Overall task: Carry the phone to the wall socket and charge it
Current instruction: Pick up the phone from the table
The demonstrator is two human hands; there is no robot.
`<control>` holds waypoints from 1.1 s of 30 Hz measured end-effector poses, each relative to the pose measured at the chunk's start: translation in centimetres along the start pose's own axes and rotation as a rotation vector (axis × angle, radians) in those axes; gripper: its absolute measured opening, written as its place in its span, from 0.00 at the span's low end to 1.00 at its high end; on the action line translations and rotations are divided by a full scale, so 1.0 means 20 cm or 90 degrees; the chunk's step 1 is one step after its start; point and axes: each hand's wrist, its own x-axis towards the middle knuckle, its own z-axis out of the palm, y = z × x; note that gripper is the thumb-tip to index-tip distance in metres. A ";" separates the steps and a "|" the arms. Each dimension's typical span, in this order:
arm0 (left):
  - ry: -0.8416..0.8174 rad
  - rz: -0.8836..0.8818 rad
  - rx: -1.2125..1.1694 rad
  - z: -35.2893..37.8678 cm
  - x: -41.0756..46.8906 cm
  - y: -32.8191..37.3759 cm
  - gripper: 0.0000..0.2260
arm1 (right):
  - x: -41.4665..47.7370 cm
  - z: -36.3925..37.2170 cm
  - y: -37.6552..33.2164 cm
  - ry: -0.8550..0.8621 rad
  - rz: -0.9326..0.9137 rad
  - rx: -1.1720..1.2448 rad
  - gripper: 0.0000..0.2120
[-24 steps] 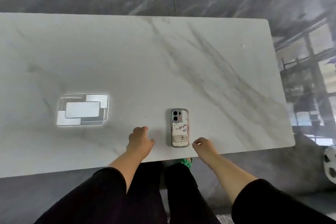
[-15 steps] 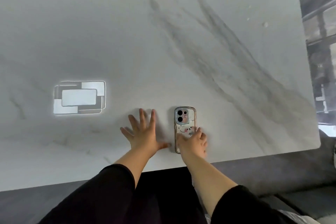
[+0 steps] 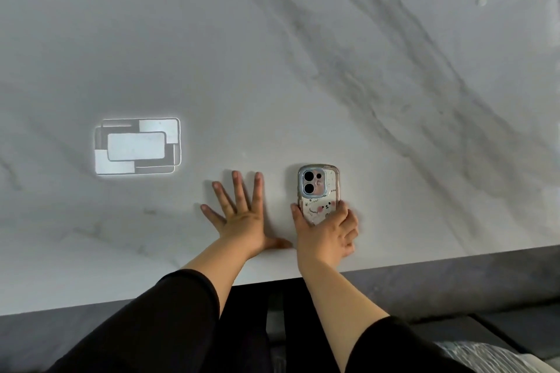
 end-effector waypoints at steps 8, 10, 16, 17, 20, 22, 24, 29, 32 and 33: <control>-0.066 0.019 0.050 -0.14 -0.09 0.00 0.66 | 0.11 -0.25 -0.03 -0.170 -0.023 0.044 0.35; -0.049 0.067 0.065 -0.20 -0.17 0.01 0.58 | 0.11 -0.37 0.03 -0.233 0.018 0.107 0.30; -0.108 0.230 0.042 -0.19 -0.57 0.20 0.44 | -0.04 -0.83 0.46 -0.398 0.217 0.347 0.15; -0.131 0.242 0.031 -0.16 -0.65 0.26 0.43 | -0.07 -0.90 0.56 -0.404 0.234 0.374 0.14; -0.152 0.271 -0.021 -0.05 -0.85 0.45 0.38 | -0.17 -1.06 0.88 -0.401 0.291 0.432 0.13; -0.140 0.282 -0.060 0.04 -0.98 0.59 0.33 | -0.23 -1.16 1.11 -0.382 0.338 0.485 0.16; -0.135 0.293 -0.071 0.14 -1.09 0.73 0.28 | -0.26 -1.23 1.36 -0.356 0.381 0.544 0.18; -0.109 0.329 -0.017 0.41 -1.29 1.06 0.17 | -0.32 -1.34 2.01 -0.334 0.483 0.653 0.23; -0.102 0.326 -0.016 0.58 -1.35 1.24 0.13 | -0.30 -1.36 2.31 -0.330 0.540 0.728 0.29; -0.103 0.324 -0.017 0.63 -1.36 1.28 0.13 | -0.28 -1.38 2.39 -0.328 0.555 0.745 0.29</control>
